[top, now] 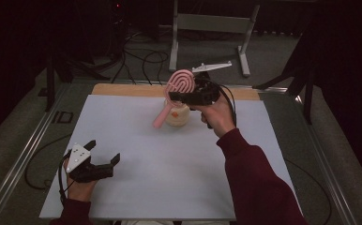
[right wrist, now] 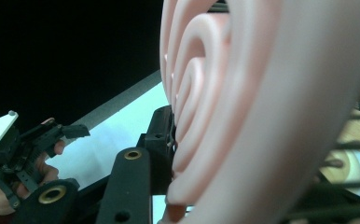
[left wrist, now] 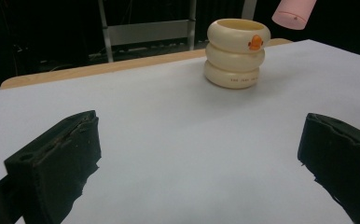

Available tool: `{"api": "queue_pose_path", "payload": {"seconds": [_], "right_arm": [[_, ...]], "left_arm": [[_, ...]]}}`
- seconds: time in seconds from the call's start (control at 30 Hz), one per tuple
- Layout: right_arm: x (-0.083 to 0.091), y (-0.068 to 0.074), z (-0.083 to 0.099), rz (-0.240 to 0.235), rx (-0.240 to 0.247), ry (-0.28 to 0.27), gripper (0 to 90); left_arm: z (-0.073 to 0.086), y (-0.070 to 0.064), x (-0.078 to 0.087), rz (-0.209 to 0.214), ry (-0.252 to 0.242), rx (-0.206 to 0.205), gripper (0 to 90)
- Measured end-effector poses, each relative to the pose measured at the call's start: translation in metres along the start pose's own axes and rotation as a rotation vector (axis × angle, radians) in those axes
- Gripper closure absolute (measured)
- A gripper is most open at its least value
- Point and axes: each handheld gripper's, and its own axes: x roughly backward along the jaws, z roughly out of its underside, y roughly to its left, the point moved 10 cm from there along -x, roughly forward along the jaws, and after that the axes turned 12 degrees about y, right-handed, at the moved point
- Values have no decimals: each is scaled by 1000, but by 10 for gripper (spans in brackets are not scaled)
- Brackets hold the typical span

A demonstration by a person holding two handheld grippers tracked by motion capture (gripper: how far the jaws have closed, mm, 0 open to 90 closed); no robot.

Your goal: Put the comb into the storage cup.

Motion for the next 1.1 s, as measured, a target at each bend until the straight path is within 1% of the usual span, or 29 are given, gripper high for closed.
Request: {"api": "queue_pose_path", "payload": {"seconds": [0.13, 0.2, 0.23, 0.4, 0.53, 0.8, 0.83, 0.93, 0.97, 1.1], "right_arm": [[1, -3, -2, 9, 1, -3, 638], [1, -3, -3, 12, -7, -2, 639], [2, -5, -3, 14, -1, -5, 638], [3, -9, -6, 28, -14, -7, 638], [4, -14, -7, 38, -11, -9, 638], [5, -24, -10, 60, -38, -18, 638], [5, -26, -11, 63, -32, -20, 638], [5, -28, -11, 68, -37, -19, 638], [5, -31, -11, 75, -37, -19, 638], [5, -34, -12, 79, -48, -21, 638]], "left_arm": [[0, 0, 0, 0, -1, 0, 0], [0, 0, 0, 0, 0, -1, 0], [0, 0, 0, 0, -1, 1, 0], [0, 0, 1, 1, -2, 3, 0], [0, 0, 1, 1, -2, 3, 0], [-1, 1, 1, 1, -7, 8, 0], [-1, 1, 1, 1, -6, 8, 0], [-1, 1, 2, 1, -8, 8, 0], [-1, 1, 2, 1, -9, 8, 0], [-1, 1, 2, 1, -9, 8, 0]]}}
